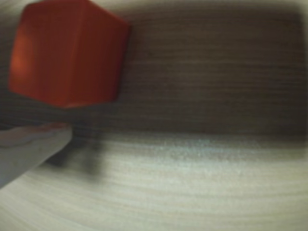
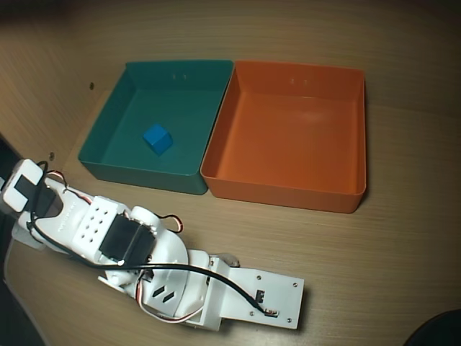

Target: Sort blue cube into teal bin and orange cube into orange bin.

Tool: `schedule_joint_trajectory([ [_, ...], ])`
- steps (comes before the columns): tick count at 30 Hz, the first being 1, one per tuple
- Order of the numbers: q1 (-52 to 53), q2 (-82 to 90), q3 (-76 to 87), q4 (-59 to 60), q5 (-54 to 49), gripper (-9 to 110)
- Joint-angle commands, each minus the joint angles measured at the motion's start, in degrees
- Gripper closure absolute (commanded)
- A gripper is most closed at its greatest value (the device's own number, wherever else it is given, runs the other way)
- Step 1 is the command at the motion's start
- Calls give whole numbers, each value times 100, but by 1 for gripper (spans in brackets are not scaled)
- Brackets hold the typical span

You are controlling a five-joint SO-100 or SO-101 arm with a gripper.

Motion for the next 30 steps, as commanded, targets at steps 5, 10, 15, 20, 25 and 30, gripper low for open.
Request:
schedule_joint_trajectory([
  [5,44,185,-404,-79,53,83],
  [10,35,176,-404,-79,62,105],
  [15,44,281,-404,-70,70,106],
  [20,-18,809,-756,-79,62,107],
  [25,-79,1731,-1160,-79,0,107],
  [30,-589,2566,-1143,-79,70,107],
])
